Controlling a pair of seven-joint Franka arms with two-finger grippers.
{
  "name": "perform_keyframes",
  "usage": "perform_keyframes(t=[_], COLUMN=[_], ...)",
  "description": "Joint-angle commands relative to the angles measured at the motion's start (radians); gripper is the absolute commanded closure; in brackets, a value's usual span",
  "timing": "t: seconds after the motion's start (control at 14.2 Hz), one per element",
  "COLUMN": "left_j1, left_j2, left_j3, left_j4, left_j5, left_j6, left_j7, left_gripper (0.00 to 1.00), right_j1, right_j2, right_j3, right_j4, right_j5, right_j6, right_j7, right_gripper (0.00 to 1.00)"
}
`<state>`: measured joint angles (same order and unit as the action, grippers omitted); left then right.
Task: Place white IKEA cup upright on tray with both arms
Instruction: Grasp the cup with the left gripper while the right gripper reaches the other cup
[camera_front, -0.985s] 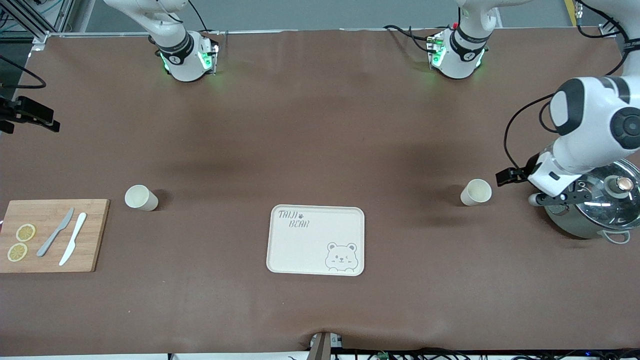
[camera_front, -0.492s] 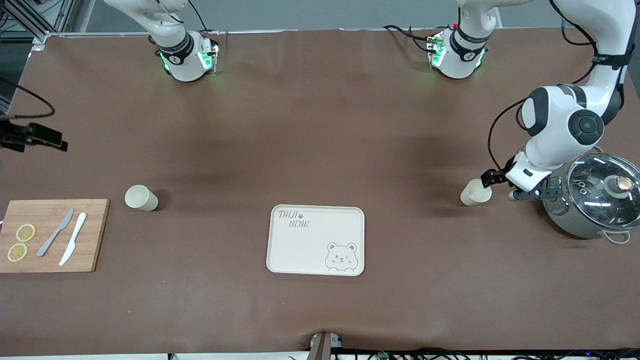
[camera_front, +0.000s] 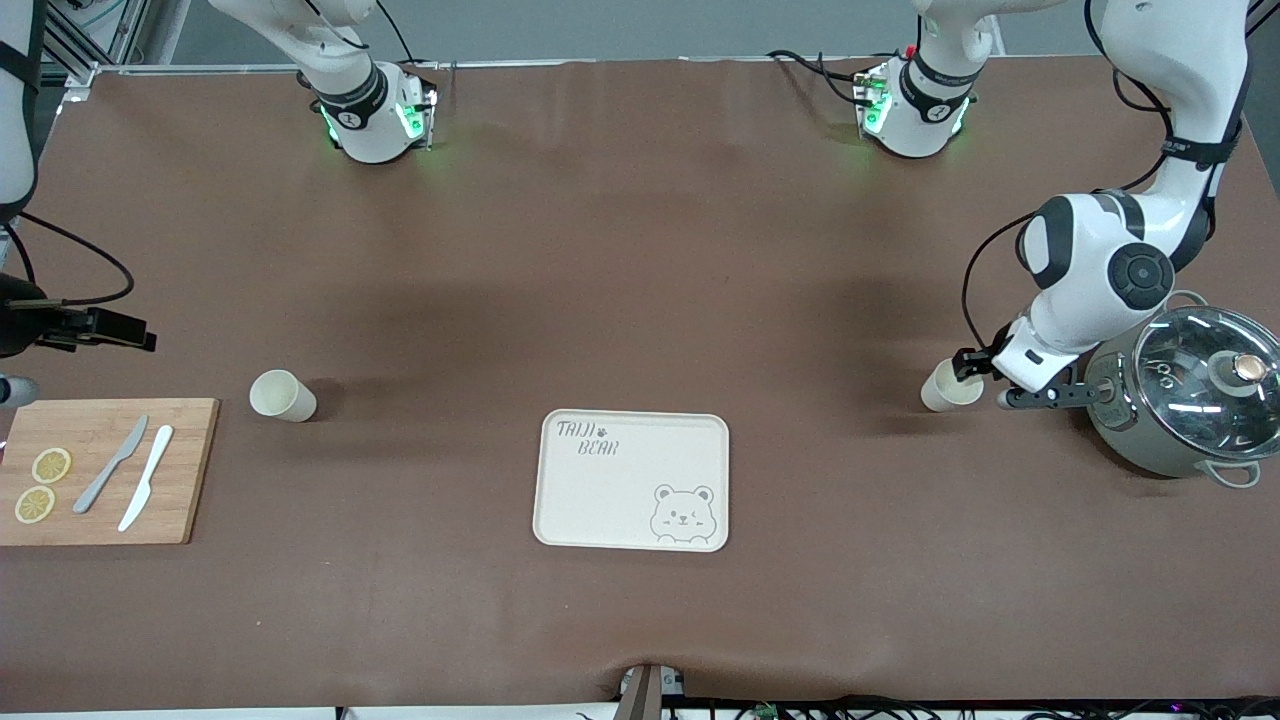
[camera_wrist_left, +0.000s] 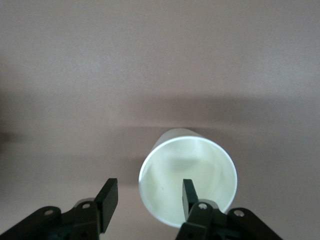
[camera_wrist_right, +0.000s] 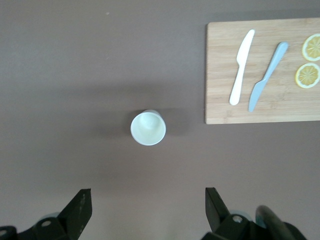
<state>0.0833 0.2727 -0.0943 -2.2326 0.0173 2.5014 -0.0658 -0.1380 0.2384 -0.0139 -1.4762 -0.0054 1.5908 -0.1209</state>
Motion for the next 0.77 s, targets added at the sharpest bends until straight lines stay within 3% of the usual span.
perform_keyframes(t=[0.0, 0.21, 0.56, 0.7], left_j1=[0.004, -0.008, -0.036, -0.048], left_j2=[0.039, 0.051, 0.063, 0.060], left_j3=[-0.005, -0.005, -0.005, -0.005], left_j4=[0.001, 0.013, 0.076, 0.138], left_j5=[0.004, 0.009, 0.010, 0.010], left_j6=[0.057, 0.057, 0.033, -0.057], left_j7=[-0.005, 0.001, -0.005, -0.029], left_gripper=[0.64, 1.00, 1.00, 1.00], right_j1=[-0.031, -0.005, -0.012, -0.009], right_j2=[0.016, 0.039, 0.117, 0.142], right_j3=[0.011, 0.015, 0.014, 0.012], right_j4=[0.022, 0.022, 0.011, -0.016], right_j5=[0.005, -0.096, -0.091, -0.096], right_j6=[0.009, 0.069, 0.080, 0.072], right_j7=[-0.002, -0.017, -0.005, 0.007], right_gripper=[0.00, 0.00, 0.00, 0.00])
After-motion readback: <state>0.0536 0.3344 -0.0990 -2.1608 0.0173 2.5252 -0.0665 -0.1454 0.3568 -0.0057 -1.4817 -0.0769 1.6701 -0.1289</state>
